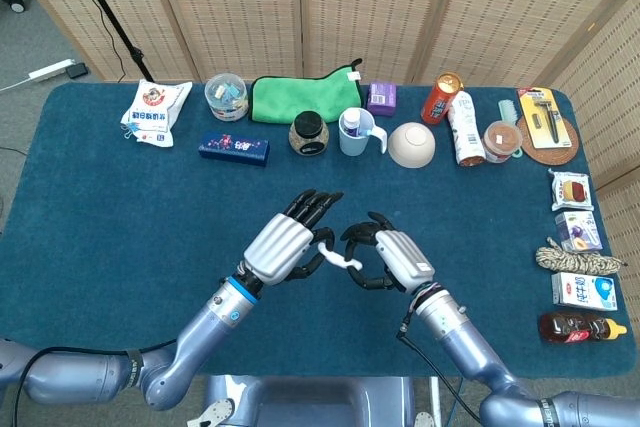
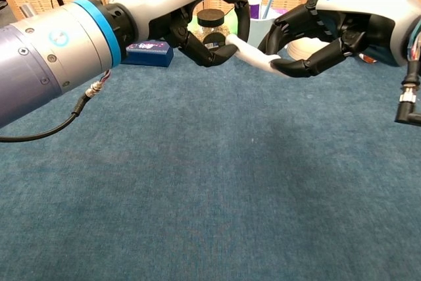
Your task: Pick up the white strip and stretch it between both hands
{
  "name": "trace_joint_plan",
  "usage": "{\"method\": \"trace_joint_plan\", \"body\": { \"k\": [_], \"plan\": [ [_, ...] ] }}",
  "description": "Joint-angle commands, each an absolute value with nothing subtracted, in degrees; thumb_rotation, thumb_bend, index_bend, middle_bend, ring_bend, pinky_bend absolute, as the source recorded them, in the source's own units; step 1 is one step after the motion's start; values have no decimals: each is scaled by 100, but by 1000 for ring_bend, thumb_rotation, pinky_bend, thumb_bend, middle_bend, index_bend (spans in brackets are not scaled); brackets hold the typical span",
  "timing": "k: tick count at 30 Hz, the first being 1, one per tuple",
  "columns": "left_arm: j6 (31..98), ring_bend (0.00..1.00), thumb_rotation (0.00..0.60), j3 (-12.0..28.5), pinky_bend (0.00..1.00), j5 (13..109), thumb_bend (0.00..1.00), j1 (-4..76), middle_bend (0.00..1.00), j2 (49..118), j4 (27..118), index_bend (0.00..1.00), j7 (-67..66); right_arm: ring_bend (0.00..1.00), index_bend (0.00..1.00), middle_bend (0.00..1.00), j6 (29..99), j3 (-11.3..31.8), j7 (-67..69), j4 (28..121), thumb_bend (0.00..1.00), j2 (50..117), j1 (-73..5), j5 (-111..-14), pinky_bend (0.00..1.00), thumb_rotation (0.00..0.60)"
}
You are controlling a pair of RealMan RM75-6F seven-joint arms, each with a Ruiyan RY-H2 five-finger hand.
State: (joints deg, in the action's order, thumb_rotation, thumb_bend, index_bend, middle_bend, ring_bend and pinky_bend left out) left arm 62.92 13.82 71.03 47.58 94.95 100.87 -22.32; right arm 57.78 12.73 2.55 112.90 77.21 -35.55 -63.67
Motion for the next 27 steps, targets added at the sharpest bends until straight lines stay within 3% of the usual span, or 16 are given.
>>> {"method": "trace_joint_plan", "body": {
  "k": [1, 13, 27],
  "plan": [
    [6309, 0, 600, 1378, 0, 7112, 486, 4748, 0, 9469, 10100, 776, -2221, 232, 652, 315, 5785, 1273, 262, 11278, 613, 7705, -3547, -6373, 0, 600],
    [6366, 0, 600, 1380, 0, 7172, 500, 4689, 0, 9257, 10140, 792, -2107, 235, 655, 319, 5808, 1262, 295, 11225, 617, 7561, -3492, -6372, 0, 600],
    [6524, 0, 600, 1420, 0, 7348, 500, 4424, 0, 8496, 10296, 792, -1672, 234, 655, 319, 5847, 1157, 479, 11121, 617, 7214, -3275, -6448, 0, 600]
  ]
}}
